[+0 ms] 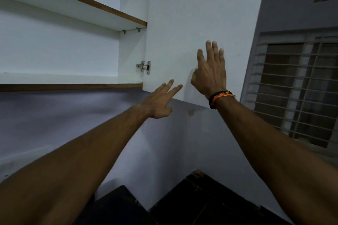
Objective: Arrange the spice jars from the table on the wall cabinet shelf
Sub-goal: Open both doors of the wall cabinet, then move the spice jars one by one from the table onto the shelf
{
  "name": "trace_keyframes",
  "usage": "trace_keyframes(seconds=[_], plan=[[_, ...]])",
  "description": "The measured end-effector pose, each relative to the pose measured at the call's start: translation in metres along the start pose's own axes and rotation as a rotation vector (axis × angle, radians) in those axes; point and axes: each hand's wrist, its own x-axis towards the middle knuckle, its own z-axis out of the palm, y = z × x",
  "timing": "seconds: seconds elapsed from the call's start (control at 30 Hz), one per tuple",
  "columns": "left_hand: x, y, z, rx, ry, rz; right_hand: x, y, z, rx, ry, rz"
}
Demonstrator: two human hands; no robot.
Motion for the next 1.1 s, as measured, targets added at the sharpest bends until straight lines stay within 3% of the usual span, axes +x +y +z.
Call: trace_keyframes(seconds=[0.47, 1.0, 1.1], plan=[[-0.172, -0.111, -0.029, 0.114, -0.018, -0.409, -0.059, -0.181, 0.053, 0.583, -0.241, -0.194], [-0.396, -0.148, 0.019, 0.009, -0.148, -0.988, -0.204, -0.360, 0.096, 0.839, -0.747, -0.587], [-0.431, -0.140, 0.034, -0.008, -0.189, -1.025, -0.234, -0.380, 0.095, 0.858, -0.821, -0.652]])
